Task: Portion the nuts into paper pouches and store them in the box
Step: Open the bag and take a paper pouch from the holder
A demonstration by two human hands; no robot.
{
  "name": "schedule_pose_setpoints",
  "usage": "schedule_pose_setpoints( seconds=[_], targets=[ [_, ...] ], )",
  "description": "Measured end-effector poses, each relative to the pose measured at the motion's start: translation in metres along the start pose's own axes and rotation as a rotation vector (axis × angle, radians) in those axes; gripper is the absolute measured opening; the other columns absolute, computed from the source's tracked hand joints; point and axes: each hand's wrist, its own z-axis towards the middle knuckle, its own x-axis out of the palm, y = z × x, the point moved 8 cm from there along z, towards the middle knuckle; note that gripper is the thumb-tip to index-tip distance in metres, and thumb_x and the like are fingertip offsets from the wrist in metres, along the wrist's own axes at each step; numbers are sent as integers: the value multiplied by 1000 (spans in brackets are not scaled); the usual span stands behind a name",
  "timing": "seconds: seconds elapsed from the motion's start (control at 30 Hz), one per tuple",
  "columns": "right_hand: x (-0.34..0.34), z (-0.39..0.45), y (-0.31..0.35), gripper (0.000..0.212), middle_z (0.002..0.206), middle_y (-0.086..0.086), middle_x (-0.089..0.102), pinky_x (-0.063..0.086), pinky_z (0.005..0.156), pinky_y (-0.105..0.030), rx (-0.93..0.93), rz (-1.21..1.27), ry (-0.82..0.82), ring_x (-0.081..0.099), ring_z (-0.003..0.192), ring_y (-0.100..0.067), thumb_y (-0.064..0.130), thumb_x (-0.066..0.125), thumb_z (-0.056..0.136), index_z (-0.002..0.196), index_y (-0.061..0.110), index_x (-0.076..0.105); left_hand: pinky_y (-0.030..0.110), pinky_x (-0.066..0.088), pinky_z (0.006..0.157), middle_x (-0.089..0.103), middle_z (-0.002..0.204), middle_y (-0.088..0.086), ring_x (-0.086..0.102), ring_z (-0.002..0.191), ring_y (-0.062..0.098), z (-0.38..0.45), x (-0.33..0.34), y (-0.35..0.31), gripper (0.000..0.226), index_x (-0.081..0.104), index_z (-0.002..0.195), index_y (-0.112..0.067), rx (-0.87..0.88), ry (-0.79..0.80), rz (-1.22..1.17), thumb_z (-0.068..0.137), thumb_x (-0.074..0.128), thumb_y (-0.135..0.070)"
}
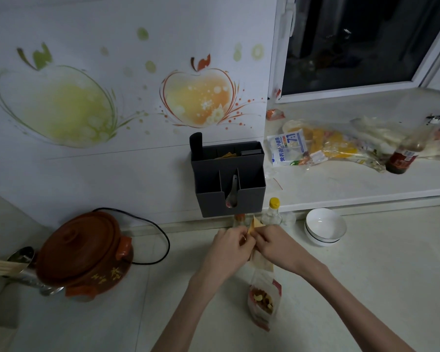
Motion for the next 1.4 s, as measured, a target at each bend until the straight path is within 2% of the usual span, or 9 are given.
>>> schedule_pose_setpoints(
  seconds=[0.2,0.33,0.67,0.8,0.93,1.03,1.23,1.33,1.4],
  targets=[
    [-14,-1,8,36,59,-6,52,35,54,-24,-96,128,14,41,52,-11,18,44,97,66,8,60,6,38,43,56,50,-17,55,46,-2,3,0,-12,38,52,58,-37,49,62,-222,93,51,-22],
    [-13,-4,5,39,56,-5,48,35,56,-30,-111,208,-7,40,52,-13,17,43,97,64,1,54,17,46,47,58,47,-9,62,47,9,8,-1,-12,33,60,55,-35,25,78,-252,85,53,-22],
    [6,-9,-9,38,50,5,37,27,52,-22,-24,542,80,31,48,-10,0,40,92,56,12,41,27,43,50,51,49,0,48,46,13,8,16,7,31,65,71,3,-69,136,-289,79,55,-26],
    [14,-12,-13,33,55,1,40,29,52,-20,9,691,141,35,52,-13,1,37,95,64,8,45,18,42,44,58,45,-7,52,40,5,4,22,17,30,72,62,-19,-149,184,-411,86,55,-17],
    [14,-9,-21,32,53,-1,38,28,50,-21,15,364,122,32,48,-10,4,42,92,61,2,47,21,41,47,51,43,-9,47,39,5,2,34,30,26,65,57,-14,-208,171,-362,82,59,-18],
    [5,-5,-31,30,54,-5,43,30,50,-28,-13,-52,69,37,49,-13,13,46,87,59,3,49,10,26,41,44,38,-15,39,37,1,4,27,40,36,49,46,-23,-165,60,-63,78,66,-27],
    [-1,-2,-26,32,51,-1,45,30,47,-20,-19,-142,-12,39,47,-12,13,46,87,55,9,47,22,25,45,44,46,-10,41,43,4,8,14,29,34,45,54,-27,-75,-82,282,82,57,-43],
    [2,1,-16,32,52,1,47,31,48,-18,-25,-149,13,41,46,-10,11,46,87,55,12,48,19,39,48,56,72,-18,57,59,2,8,27,25,7,49,85,-39,-60,45,64,91,54,-39],
    [0,1,-11,39,50,6,44,29,48,-15,-43,-119,13,41,43,-8,10,47,89,51,20,44,19,46,42,55,97,-24,64,69,4,6,30,28,24,43,109,-48,-103,126,-222,93,55,-34]
  ],
)
